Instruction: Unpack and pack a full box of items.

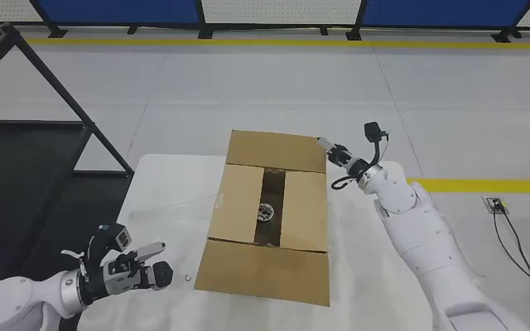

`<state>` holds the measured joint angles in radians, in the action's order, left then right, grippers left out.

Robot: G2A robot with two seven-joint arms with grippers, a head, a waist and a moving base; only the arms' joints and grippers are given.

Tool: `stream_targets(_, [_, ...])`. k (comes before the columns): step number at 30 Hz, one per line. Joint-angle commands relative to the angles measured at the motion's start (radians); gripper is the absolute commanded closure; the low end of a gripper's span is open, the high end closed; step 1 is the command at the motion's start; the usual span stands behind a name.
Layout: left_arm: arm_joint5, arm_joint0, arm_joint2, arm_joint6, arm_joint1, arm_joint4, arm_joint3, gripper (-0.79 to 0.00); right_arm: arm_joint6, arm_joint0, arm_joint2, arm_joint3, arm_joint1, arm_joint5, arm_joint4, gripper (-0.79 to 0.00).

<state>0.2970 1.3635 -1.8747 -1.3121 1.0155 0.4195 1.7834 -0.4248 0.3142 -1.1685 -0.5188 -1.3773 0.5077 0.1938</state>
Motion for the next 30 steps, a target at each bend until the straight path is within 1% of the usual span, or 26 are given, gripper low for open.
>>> stream_targets(1, [-0.001, 0.005, 0.0, 0.004, -0.003, 0.004, 0.001, -0.785, -0.015, -0.027, 0.007, 0.061, -0.011, 0.02, -0.028, -0.785])
stream_targets(5, [-0.007, 0.008, -0.002, 0.01, -0.009, 0.009, 0.005, -0.785, -0.062, -0.063, 0.013, 0.137, -0.03, 0.058, -0.089, -0.785])
stream_targets(8, [-0.01, 0.01, -0.002, 0.017, -0.013, 0.017, 0.007, -0.785, -0.126, -0.078, -0.003, 0.177, -0.038, 0.111, -0.167, -0.785])
stream_targets(15, [-0.017, 0.017, 0.01, 0.034, -0.021, 0.028, 0.012, -0.785, -0.256, -0.093, -0.055, 0.226, -0.03, 0.226, -0.307, -0.785])
stream_targets(20, [-0.013, 0.017, 0.029, 0.028, -0.03, -0.004, 0.004, -0.785, -0.35, -0.085, -0.086, 0.218, -0.016, 0.296, -0.376, -0.785])
stream_targets(24, [-0.018, 0.012, 0.054, 0.025, -0.038, -0.042, 0.001, -0.785, -0.398, -0.076, -0.101, 0.194, -0.005, 0.341, -0.404, -0.785])
stream_targets(30, [-0.022, 0.004, 0.128, 0.059, -0.042, -0.095, 0.023, -0.785, -0.438, -0.049, -0.107, 0.133, 0.006, 0.395, -0.418, -0.785])
